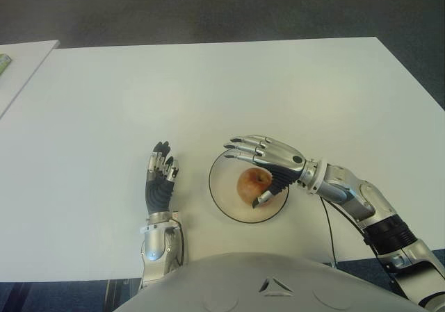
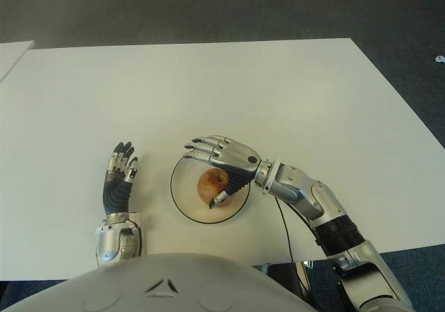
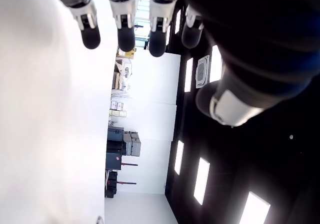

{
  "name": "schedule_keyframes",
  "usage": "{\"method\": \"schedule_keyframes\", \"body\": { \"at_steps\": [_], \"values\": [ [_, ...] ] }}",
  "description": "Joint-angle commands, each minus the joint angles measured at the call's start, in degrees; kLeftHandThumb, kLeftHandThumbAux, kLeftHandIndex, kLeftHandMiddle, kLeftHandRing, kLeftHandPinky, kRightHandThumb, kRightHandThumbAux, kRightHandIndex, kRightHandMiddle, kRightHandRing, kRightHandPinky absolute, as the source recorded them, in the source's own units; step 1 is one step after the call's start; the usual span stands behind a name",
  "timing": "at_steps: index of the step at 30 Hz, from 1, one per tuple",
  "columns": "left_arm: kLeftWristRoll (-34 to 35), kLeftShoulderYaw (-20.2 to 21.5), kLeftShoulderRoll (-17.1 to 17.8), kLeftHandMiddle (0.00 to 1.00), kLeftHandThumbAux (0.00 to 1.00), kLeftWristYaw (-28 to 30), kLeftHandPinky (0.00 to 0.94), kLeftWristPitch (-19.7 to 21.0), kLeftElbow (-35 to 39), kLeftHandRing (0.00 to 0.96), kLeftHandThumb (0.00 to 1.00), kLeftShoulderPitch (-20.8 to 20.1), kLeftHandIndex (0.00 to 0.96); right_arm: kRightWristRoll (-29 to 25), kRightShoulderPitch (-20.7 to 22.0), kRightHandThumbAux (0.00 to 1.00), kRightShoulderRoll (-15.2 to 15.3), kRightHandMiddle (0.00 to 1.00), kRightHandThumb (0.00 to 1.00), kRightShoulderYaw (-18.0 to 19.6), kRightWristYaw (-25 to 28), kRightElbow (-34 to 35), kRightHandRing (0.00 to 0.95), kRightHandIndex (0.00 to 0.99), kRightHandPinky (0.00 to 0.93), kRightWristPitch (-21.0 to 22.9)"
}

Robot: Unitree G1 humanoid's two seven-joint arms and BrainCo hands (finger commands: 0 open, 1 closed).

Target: Put the apples into the plate.

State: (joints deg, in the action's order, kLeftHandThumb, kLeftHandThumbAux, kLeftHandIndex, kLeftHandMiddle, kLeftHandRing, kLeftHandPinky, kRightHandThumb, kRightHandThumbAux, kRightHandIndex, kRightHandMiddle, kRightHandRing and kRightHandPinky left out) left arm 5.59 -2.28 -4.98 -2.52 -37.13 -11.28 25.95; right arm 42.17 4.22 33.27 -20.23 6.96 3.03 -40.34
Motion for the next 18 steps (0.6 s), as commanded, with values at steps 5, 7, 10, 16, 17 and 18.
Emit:
{"method": "schedule_keyframes", "body": {
  "at_steps": [5,7,10,16,17,18],
  "values": [
    [-0.8,-1.8,-4.3,0.115,0.607,-1.5,0.121,1.9,-2.0,0.105,0.239,0.6,0.100,-8.2,-2.9,0.421,-5.0,0.060,0.015,2.6,0.5,-1.0,0.000,0.036,0.000,6.9],
    [-0.2,-1.9,-4.4,0.119,0.609,-1.3,0.121,1.7,-1.9,0.109,0.251,0.9,0.104,-11.0,-3.1,0.416,-6.6,0.064,0.026,3.7,0.3,-2.3,0.008,0.043,0.021,9.2],
    [0.9,-1.9,-4.7,0.124,0.603,-0.9,0.106,1.3,-2.1,0.109,0.257,1.2,0.111,-14.5,-2.9,0.411,-8.2,0.069,0.035,5.0,0.3,-3.9,0.023,0.050,0.043,11.0],
    [2.4,-2.0,-4.7,0.131,0.588,0.0,0.085,0.5,-3.0,0.099,0.264,1.0,0.124,-27.5,-1.2,0.425,-10.3,0.072,0.065,9.3,4.2,-10.8,0.037,0.058,0.041,14.4],
    [2.3,-2.0,-4.6,0.131,0.587,0.0,0.084,0.4,-3.0,0.099,0.264,1.1,0.124,-29.9,-1.0,0.426,-10.4,0.072,0.068,10.3,5.2,-12.7,0.038,0.058,0.040,14.8],
    [2.3,-2.1,-4.6,0.129,0.585,-0.1,0.084,0.3,-3.0,0.097,0.263,1.2,0.125,-31.3,-0.9,0.431,-10.4,0.074,0.081,10.9,5.8,-13.9,0.040,0.063,0.039,15.1]
  ]
}}
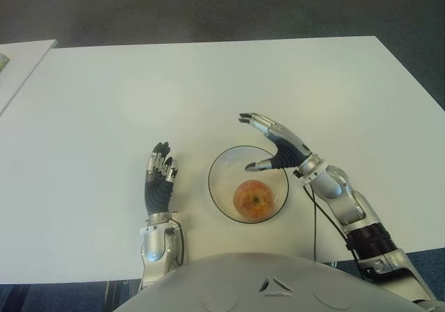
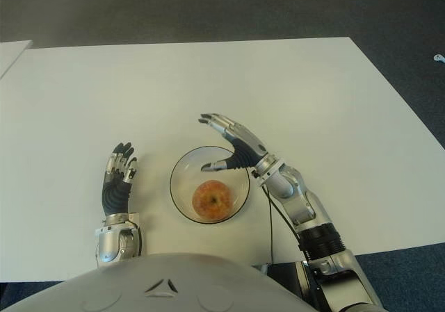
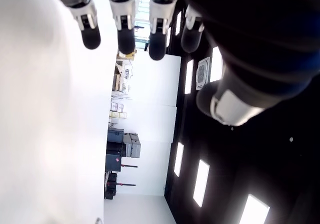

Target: Put the apples into the plate.

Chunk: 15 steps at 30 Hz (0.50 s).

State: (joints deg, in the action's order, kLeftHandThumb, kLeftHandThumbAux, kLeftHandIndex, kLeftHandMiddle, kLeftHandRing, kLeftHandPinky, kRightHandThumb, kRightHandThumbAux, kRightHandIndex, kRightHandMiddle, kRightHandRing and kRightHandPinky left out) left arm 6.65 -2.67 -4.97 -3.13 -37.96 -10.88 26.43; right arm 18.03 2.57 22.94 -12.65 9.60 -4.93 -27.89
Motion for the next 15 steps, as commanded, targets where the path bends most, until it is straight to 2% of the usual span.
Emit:
{"method": "schedule_keyframes", "body": {
  "at_steps": [1,5,9,15],
  "values": [
    [1.0,-1.7,-4.5,0.128,0.584,0.3,0.084,1.3,-3.4,0.096,0.262,0.8,0.125,-9.0,0.4,0.434,-0.7,0.076,0.090,4.1,3.7,-6.3,0.042,0.065,0.038,3.8],
    [0.1,-1.6,-4.2,0.128,0.573,-0.4,0.087,1.9,-3.0,0.095,0.255,1.0,0.127,-13.1,-1.3,0.470,-3.1,0.083,0.137,5.8,4.1,-4.8,0.050,0.078,0.054,8.2],
    [-1.0,-1.9,-4.0,0.129,0.562,-0.7,0.096,1.6,-2.4,0.094,0.258,1.7,0.131,-16.4,-3.5,0.514,-4.6,0.077,0.172,7.4,4.7,-4.9,0.051,0.091,0.052,10.8],
    [0.2,-2.6,-3.6,0.125,0.566,0.5,0.112,2.7,-0.8,0.095,0.291,2.8,0.135,-18.3,-4.0,0.555,-6.1,0.057,0.195,9.3,4.6,-6.7,0.032,0.083,0.025,13.6]
  ]
}}
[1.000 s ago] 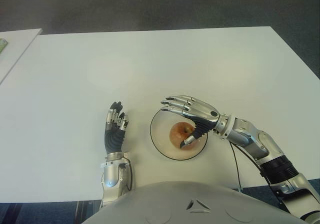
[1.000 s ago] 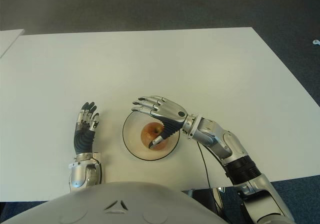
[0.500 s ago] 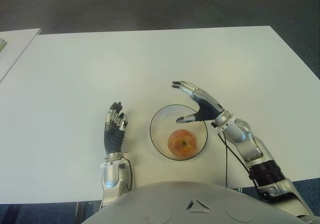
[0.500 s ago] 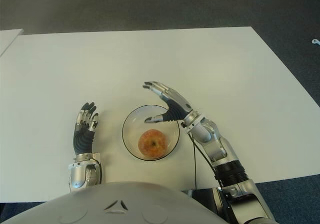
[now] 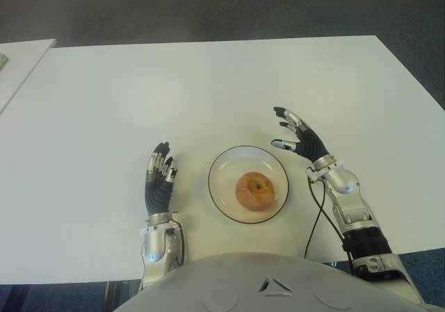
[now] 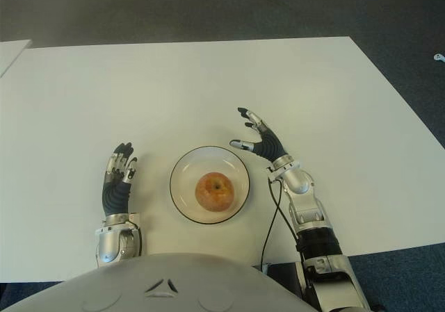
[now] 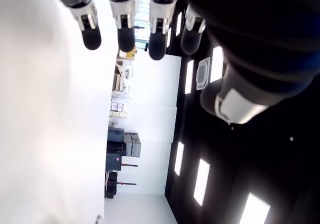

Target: Put the apples into the plate.

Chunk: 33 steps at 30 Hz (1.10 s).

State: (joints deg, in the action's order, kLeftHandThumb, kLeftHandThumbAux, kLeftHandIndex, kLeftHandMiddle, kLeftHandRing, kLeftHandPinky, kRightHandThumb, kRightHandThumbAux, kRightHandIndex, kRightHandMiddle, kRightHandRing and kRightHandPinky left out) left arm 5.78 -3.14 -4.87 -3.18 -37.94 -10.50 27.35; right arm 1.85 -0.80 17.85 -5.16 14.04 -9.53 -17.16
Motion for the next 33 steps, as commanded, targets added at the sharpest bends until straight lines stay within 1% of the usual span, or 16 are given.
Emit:
{"method": "schedule_keyframes", "body": {
  "at_steps": [1,4,7,8,11,15,18,20,24,29,33],
  "values": [
    [1.6,-2.3,-3.8,0.125,0.567,0.8,0.108,3.0,-0.7,0.095,0.299,2.1,0.137,-2.6,-0.3,0.561,-1.1,0.054,0.197,2.5,0.1,-3.2,0.029,0.079,0.025,3.0],
    [2.2,-2.9,-3.7,0.122,0.567,1.1,0.071,3.2,0.2,0.086,0.309,3.0,0.135,-3.4,0.4,0.585,-1.3,0.049,0.203,3.9,0.3,-5.7,0.030,0.065,0.042,2.7],
    [-0.3,-4.8,-4.0,0.115,0.566,-0.1,0.031,3.0,3.1,0.073,0.305,5.1,0.124,-4.4,0.9,0.608,-1.7,0.050,0.205,5.6,0.1,-8.5,0.035,0.059,0.064,1.5],
    [-1.8,-5.7,-3.9,0.114,0.566,-0.8,0.025,3.5,5.1,0.071,0.305,6.3,0.122,-4.8,0.8,0.611,-2.0,0.051,0.205,6.0,0.1,-9.1,0.035,0.058,0.067,1.2],
    [-8.1,-7.3,-2.8,0.103,0.555,-2.9,0.008,7.1,11.4,0.051,0.287,8.8,0.093,-6.5,0.4,0.631,-2.9,0.058,0.191,7.3,0.7,-10.4,0.041,0.061,0.077,0.4],
    [-11.7,-7.9,-1.5,0.076,0.536,-4.4,0.001,11.0,15.0,0.017,0.259,9.8,0.051,-7.3,0.0,0.637,-3.7,0.065,0.165,7.9,1.1,-10.7,0.044,0.062,0.075,-0.1],
    [-12.6,-7.9,-0.5,0.059,0.527,-4.3,0.000,13.3,16.8,0.005,0.248,10.1,0.032,-7.3,-0.4,0.635,-4.4,0.066,0.149,8.0,1.3,-10.5,0.044,0.059,0.074,-0.5],
    [-12.9,-7.6,0.4,0.047,0.521,-3.9,0.000,15.3,17.6,0.002,0.242,9.5,0.022,-7.4,-0.8,0.629,-4.8,0.067,0.141,8.1,1.5,-10.6,0.045,0.059,0.076,-1.0],
    [-12.0,-7.0,1.4,0.031,0.516,-2.9,0.000,18.0,18.9,0.000,0.231,8.8,0.009,-7.2,-1.2,0.619,-5.3,0.068,0.139,8.1,2.0,-11.1,0.048,0.063,0.083,-2.2],
    [-10.0,-6.8,1.6,0.024,0.529,-1.8,0.000,20.6,20.4,0.000,0.223,8.8,0.007,-7.2,-1.4,0.622,-5.6,0.079,0.152,8.3,2.6,-13.2,0.062,0.070,0.112,-3.9],
    [-9.0,-6.6,1.3,0.025,0.541,-1.8,0.000,22.8,21.2,0.000,0.218,8.6,0.012,-7.6,-1.2,0.625,-6.0,0.088,0.161,8.8,2.9,-14.3,0.074,0.075,0.125,-3.2]
  ]
}}
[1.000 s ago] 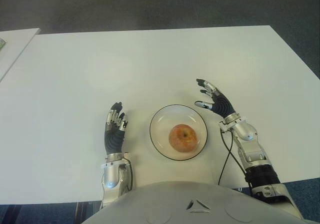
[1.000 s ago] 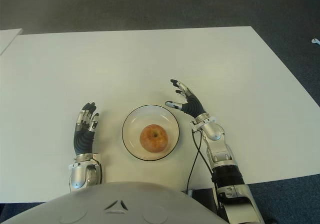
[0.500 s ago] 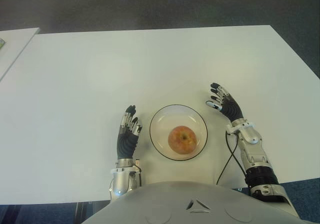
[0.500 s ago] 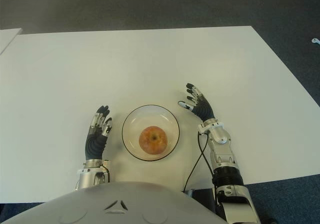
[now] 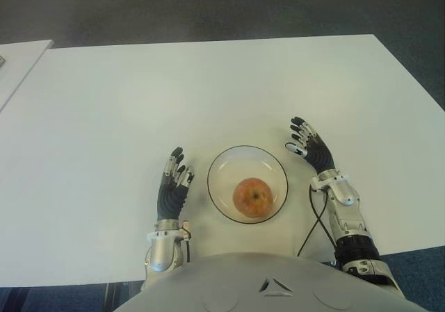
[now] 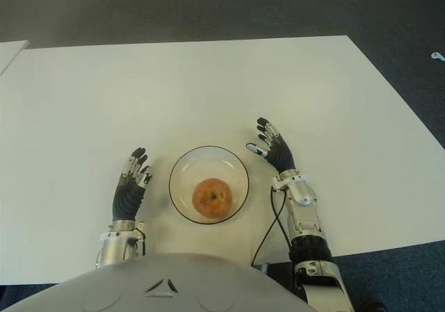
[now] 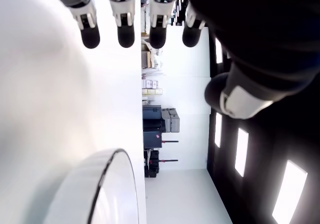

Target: Put the apples into the plate.

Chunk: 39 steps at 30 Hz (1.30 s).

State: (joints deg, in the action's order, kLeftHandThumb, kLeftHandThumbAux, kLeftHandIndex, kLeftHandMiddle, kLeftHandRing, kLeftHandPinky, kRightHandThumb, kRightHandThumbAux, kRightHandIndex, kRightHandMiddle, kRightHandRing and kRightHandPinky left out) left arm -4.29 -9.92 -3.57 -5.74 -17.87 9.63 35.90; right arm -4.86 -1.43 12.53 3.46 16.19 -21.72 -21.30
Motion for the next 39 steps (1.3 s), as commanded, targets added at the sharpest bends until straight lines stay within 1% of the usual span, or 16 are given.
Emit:
{"method": "schedule_keyframes", "body": {
  "at_steps": [1,5,7,11,13,16,19,22,27,34,39],
  "values": [
    [1.3,0.2,0.0,0.026,0.544,0.8,0.000,3.2,1.2,0.000,0.213,0.0,0.014,-1.1,-0.5,0.628,-0.7,0.093,0.163,0.3,0.8,-2.5,0.079,0.078,0.131,1.1],
    [2.3,0.5,-0.3,0.026,0.555,0.6,0.000,6.2,2.4,0.000,0.199,0.3,0.020,-2.0,-0.4,0.636,-1.3,0.107,0.163,0.9,0.8,-3.5,0.093,0.083,0.139,2.9],
    [2.3,0.6,-0.5,0.033,0.559,0.3,0.000,7.1,2.6,0.000,0.200,0.4,0.024,-3.3,-0.1,0.640,-1.8,0.113,0.162,1.6,0.7,-4.3,0.098,0.084,0.140,4.9],
    [2.3,1.0,-0.7,0.059,0.562,-0.3,0.000,7.7,2.7,0.005,0.223,0.6,0.043,-4.6,0.2,0.647,-2.5,0.128,0.168,2.4,-0.1,-4.7,0.114,0.090,0.152,9.0],
    [2.5,1.2,-0.8,0.078,0.559,-0.3,0.000,7.7,2.6,0.016,0.243,0.6,0.060,-4.7,0.3,0.649,-2.6,0.135,0.170,2.5,-0.4,-4.8,0.121,0.093,0.160,10.1],
    [3.2,2.2,-0.5,0.094,0.555,0.2,0.000,7.7,0.7,0.027,0.255,-0.8,0.067,-4.8,0.4,0.649,-2.9,0.141,0.170,2.7,-0.9,-5.1,0.129,0.098,0.166,11.4],
    [2.9,2.7,0.1,0.092,0.562,0.8,0.000,7.4,-1.4,0.026,0.248,-1.6,0.056,-3.4,-0.7,0.650,-4.8,0.147,0.165,1.3,-2.4,-5.0,0.137,0.100,0.175,11.3],
    [2.9,3.0,0.9,0.074,0.573,1.8,0.000,6.8,-3.2,0.014,0.225,-2.1,0.036,-2.6,-1.9,0.652,-5.7,0.151,0.158,0.1,-3.1,-3.9,0.143,0.099,0.179,11.2],
    [3.8,2.8,1.5,0.039,0.588,3.4,0.000,6.0,-3.8,0.001,0.193,-1.9,0.006,-2.1,-2.7,0.663,-5.0,0.151,0.151,-1.0,-2.2,-2.4,0.146,0.095,0.179,11.2],
    [6.5,2.8,1.1,0.021,0.596,5.4,0.000,3.6,-4.3,0.000,0.201,-1.1,0.000,-2.2,-3.3,0.659,-4.3,0.167,0.168,-1.8,-0.9,-2.1,0.162,0.103,0.196,10.9],
    [9.5,4.6,0.3,0.020,0.577,6.5,0.000,0.4,-8.8,0.003,0.201,-2.8,0.009,-2.9,-3.2,0.648,-3.8,0.180,0.192,-1.7,0.7,-2.6,0.173,0.105,0.194,11.0]
  ]
}}
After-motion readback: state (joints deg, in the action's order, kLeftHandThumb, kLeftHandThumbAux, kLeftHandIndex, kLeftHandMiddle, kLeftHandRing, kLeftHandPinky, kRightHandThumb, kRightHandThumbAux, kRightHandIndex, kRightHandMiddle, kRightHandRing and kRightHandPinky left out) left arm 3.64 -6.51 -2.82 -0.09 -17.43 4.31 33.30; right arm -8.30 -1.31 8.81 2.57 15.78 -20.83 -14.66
